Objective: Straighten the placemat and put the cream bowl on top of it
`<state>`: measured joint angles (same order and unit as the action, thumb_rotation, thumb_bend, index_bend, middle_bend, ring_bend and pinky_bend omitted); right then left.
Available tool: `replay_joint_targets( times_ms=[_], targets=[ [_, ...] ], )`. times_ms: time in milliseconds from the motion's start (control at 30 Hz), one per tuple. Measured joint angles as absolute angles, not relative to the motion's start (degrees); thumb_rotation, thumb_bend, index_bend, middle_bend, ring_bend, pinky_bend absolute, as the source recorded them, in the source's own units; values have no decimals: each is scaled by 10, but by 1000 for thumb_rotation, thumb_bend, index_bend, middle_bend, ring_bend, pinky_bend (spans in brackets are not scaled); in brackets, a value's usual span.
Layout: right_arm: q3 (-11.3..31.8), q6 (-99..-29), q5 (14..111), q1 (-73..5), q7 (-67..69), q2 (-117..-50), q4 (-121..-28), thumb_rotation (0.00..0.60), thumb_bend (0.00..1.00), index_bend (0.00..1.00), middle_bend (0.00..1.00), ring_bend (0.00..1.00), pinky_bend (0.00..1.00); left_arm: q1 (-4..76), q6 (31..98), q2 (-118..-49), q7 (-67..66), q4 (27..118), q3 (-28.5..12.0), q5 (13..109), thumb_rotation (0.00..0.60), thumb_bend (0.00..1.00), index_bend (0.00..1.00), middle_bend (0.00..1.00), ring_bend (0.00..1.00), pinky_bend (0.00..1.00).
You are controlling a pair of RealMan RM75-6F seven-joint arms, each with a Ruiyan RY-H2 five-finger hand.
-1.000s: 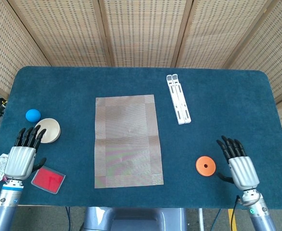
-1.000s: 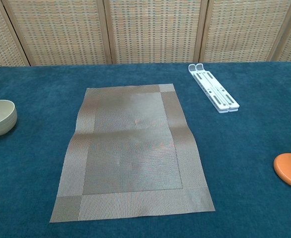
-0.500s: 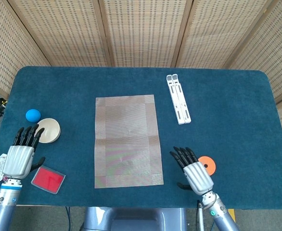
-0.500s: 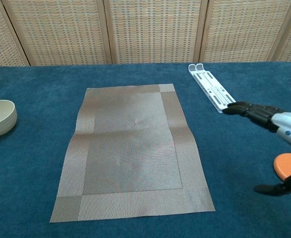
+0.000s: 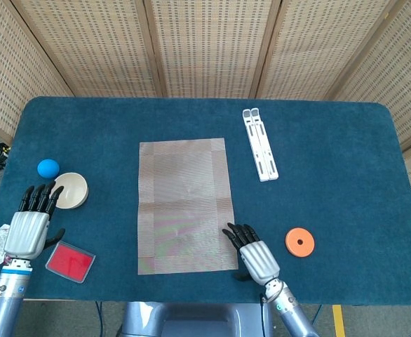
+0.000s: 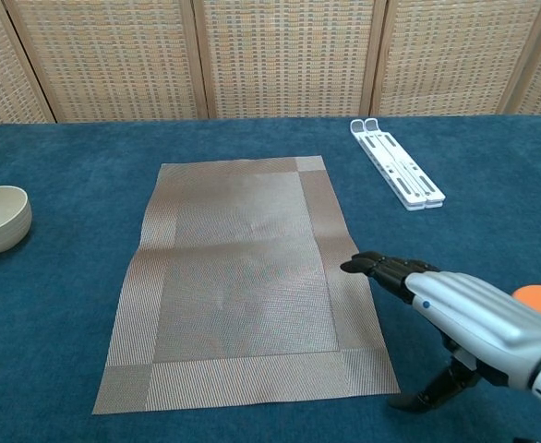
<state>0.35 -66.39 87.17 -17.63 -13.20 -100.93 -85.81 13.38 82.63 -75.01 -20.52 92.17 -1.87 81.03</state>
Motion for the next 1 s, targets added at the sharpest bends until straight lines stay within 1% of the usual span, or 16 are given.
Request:
replay_joint_targets(
  times_ms=[167,333,700,1000],
  targets=[
    [6,-666,861,-177,-128,-1015,-845,600,29,12,0,0,0,132,823,-751,-206,921,-21,810,600,236,36,0,0,0],
    [6,-665,855,-177,-130,-1015,-841,600,61,12,0,0,0,132,822,-752,-210,920,-22,809,600,236,36,0,0,0],
    [1,-656,841,-180,-143,-1020,-834,600,61,0,0,0,0,130,818,-757,-216,917,-26,807,600,236,36,0,0,0],
    [-2,-663,844,-180,-128,-1040,-812,600,60,0,0,0,0,129,814,-758,-218,915,-29,805,600,236,36,0,0,0]
  ],
)
